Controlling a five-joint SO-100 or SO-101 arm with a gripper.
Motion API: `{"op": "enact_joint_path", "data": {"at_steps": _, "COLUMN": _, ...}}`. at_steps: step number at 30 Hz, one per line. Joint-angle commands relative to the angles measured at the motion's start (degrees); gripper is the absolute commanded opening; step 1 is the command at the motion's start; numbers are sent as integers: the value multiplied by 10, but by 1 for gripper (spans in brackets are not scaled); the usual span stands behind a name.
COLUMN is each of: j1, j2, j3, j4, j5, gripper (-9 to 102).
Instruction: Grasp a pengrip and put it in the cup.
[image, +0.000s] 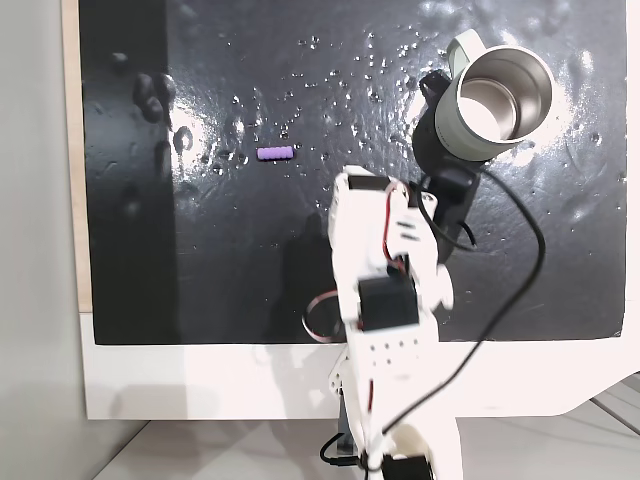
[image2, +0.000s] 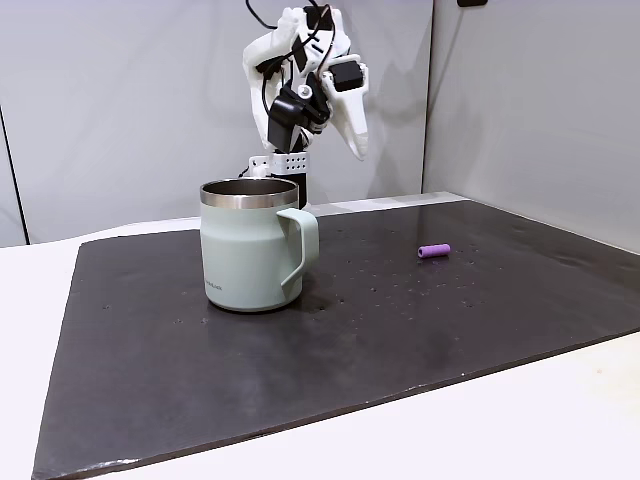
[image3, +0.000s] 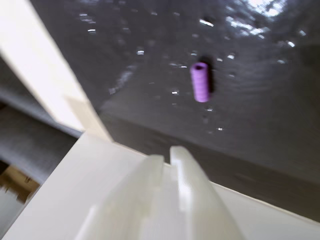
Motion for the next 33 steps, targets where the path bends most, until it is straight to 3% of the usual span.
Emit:
{"op": "enact_joint_path", "data": {"at_steps": 1, "j1": -33, "j2": -97, "j3": -120, "j4": 51, "j5": 44, "gripper": 2}}
{"op": "enact_joint_path", "data": {"at_steps": 4, "j1": -54, "j2": -174, "j3": -200, "j4": 80, "j5": 72, "gripper": 2}}
{"op": "enact_joint_path", "data": {"at_steps": 8, "j1": -72, "j2": -276, "j3": -311, "j4": 131, "j5": 96, "gripper": 11}}
{"op": "enact_joint_path", "data": {"at_steps": 13, "j1": -89, "j2": -331, "j3": -343, "j4": 125, "j5": 112, "gripper": 22}}
{"op": "enact_joint_path", "data": {"at_steps": 33, "j1": -158, "j2": -584, "j3": -478, "j4": 118, "j5": 156, "gripper": 24}}
